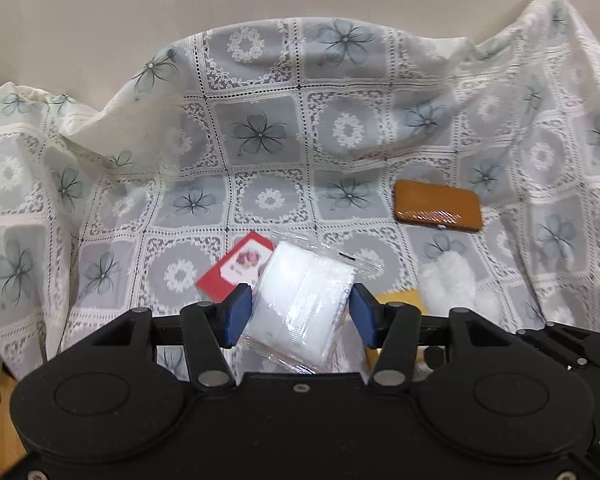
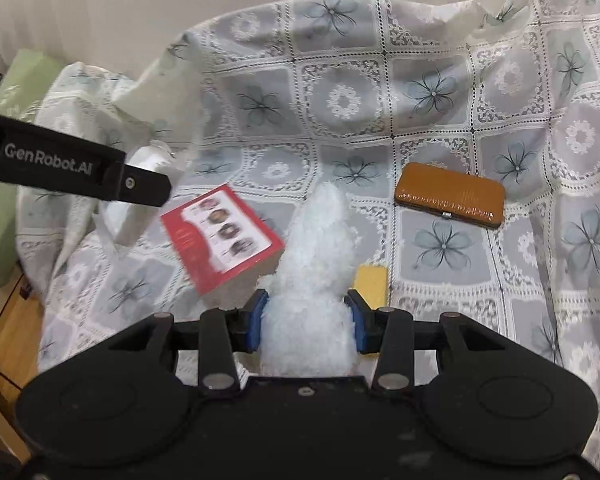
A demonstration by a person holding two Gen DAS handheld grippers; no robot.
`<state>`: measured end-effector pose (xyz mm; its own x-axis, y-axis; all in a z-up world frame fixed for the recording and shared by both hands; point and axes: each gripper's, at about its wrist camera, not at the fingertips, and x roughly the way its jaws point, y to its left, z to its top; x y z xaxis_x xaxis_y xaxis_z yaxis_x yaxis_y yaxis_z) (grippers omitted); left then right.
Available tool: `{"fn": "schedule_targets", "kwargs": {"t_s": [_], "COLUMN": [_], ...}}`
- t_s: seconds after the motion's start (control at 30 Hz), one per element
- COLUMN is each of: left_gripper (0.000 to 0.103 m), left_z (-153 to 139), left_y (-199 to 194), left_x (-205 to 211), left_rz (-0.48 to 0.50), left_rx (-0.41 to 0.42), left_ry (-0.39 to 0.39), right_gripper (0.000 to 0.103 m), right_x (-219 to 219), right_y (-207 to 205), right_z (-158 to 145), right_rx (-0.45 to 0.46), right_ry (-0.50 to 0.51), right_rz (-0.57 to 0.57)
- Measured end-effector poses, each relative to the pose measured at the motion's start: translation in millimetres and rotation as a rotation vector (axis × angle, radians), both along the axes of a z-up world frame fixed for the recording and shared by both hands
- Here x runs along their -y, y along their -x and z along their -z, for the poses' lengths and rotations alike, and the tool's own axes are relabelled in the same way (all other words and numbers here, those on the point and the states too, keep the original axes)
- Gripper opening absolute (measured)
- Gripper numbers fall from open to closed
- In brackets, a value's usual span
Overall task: Organize soft objects
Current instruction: 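Carry the packet and bunny back over the basket with both tools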
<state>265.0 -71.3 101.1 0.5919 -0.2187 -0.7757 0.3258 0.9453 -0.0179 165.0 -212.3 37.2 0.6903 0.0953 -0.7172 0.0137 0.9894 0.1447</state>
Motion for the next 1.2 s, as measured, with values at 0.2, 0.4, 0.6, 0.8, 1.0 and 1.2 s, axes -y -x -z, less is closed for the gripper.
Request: {"fn": "schedule_targets", "kwargs": {"t_s": [0.2,0.4,0.6,0.8,1.0,1.2], "left_gripper": [0.052,0.052,0.052,0.053,0.053,0.053], "left_z": [-4,6,21,41,63,80], "left_y": [52,105,147,177,196,203], "left_x": [-1,-1,-4,-11,-19,-21], "left_rz": [0.017,0.016,0.001,-0.044,-0.092,-0.122], "left_rx": [0.032,0.058,0.073,0.052,0.009,-0.008], "left_ry": [-0.004,-0.020,-0.039,-0.038,-0.033,-0.058], "right_gripper": [0.041,0.041,0.042,0.042,0.042,0.042], "right_x": [-10,-17,-19,-20,-24,-27], "right_y": [57,107,155,200,223,232], "right_z": [-10,-12,-8,-1,7,18], "right_rx": [0.017,0.030,0.041,0.041,0.026,-0.006], "right_ry": [-0.030,-0.046,-0.085,-0.122,-0.128,-0.143], "right_rz": [-0.002,0.007,0.034,0.076,0.101,0.119]}}
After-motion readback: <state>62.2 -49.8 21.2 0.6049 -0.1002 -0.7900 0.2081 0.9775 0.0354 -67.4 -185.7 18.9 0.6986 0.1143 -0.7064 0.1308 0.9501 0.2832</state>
